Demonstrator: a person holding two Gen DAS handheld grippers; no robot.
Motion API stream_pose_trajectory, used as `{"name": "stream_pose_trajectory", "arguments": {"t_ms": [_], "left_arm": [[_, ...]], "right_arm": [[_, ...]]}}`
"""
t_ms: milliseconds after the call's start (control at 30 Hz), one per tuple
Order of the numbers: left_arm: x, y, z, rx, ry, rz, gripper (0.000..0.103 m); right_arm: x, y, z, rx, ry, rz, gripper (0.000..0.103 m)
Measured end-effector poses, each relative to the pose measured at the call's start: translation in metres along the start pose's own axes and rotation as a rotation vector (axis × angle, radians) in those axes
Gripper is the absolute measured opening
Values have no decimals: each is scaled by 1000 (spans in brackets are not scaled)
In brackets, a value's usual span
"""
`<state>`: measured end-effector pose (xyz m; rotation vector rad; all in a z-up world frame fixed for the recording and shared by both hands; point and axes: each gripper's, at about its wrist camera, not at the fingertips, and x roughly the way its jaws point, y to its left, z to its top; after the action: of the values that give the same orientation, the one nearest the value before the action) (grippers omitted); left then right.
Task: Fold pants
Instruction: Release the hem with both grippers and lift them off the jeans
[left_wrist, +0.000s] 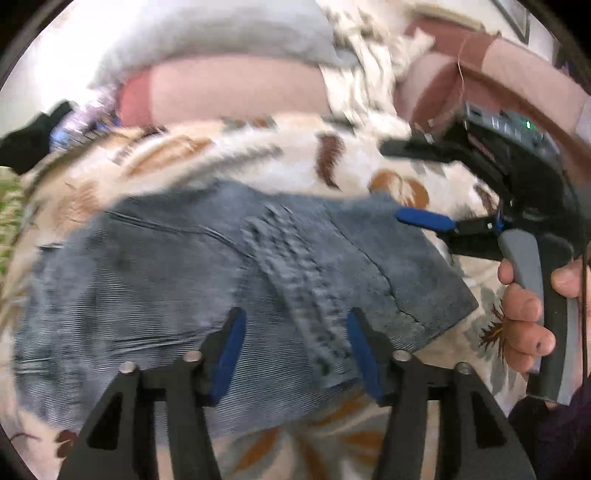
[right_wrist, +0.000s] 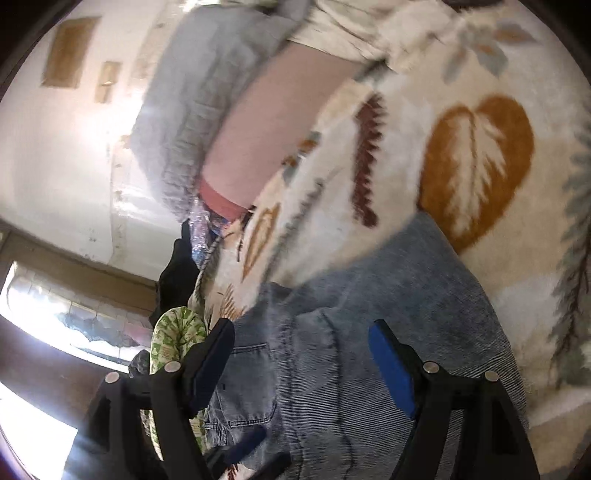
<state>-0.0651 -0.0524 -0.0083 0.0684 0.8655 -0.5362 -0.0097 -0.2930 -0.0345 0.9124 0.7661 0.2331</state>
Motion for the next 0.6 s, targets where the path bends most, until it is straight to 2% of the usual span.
{"name": "stream_pose_trajectory", "arguments": {"t_ms": [100,233,367,467,600], "left_arm": [[-32,22,-10,-46,-98,70,61],[-71,57,-24,-125,-224,202,76],[-102,90,-40,-229,-329,343,77],[-116,115,-57,-351,-347,476,79],[-125,149,-88,-551,-322,468,80]], "right_arm": [[-5,19,-6,-69,-22,-10,79],[-6,45,-18,-158,-43,-28,79],[-3,79,-39,-296,-55,-57,79],[1,98,-57,-374,-42,-55,79],[6,120,-79,-448,-22,-30,80]]}}
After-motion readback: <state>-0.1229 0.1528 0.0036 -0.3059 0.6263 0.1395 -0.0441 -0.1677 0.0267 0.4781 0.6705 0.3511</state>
